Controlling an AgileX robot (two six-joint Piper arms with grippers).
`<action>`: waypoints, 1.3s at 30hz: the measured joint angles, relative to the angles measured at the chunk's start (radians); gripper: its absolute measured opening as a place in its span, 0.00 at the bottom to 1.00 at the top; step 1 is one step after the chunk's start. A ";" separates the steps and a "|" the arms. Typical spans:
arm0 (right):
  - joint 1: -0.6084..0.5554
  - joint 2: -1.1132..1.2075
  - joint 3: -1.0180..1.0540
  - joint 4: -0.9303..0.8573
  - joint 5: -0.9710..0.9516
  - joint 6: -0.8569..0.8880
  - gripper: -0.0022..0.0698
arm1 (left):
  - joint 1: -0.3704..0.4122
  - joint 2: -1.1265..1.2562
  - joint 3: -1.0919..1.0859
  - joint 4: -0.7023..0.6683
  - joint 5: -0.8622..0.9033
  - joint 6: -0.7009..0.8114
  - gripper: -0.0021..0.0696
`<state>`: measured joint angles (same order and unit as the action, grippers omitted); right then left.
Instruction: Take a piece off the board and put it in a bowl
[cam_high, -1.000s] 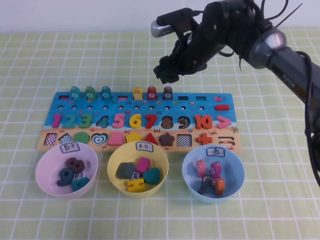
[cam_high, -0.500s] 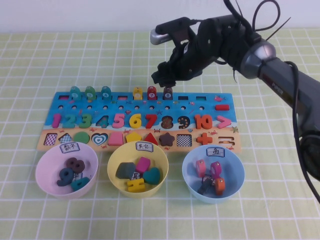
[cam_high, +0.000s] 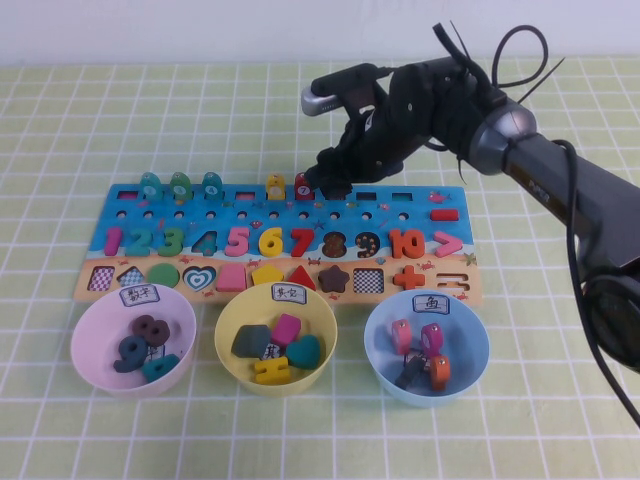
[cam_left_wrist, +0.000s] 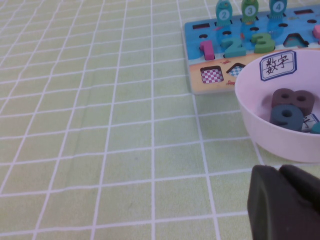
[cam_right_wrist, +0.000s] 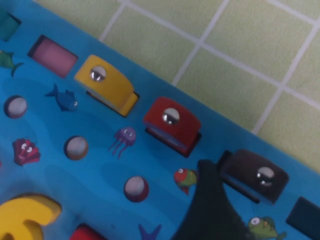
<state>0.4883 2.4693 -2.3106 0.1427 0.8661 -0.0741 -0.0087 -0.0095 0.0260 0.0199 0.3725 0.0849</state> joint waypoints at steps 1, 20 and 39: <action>0.000 0.002 0.000 0.000 0.000 0.000 0.60 | 0.000 0.000 0.000 0.000 0.000 0.000 0.02; 0.000 0.002 0.000 0.015 -0.011 0.001 0.26 | 0.000 0.000 0.000 0.000 0.000 0.000 0.02; 0.000 0.004 -0.004 -0.040 0.005 -0.001 0.04 | 0.000 0.000 0.000 0.002 0.000 0.000 0.02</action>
<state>0.4883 2.4729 -2.3151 0.1028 0.8709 -0.0751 -0.0087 -0.0095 0.0260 0.0216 0.3725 0.0849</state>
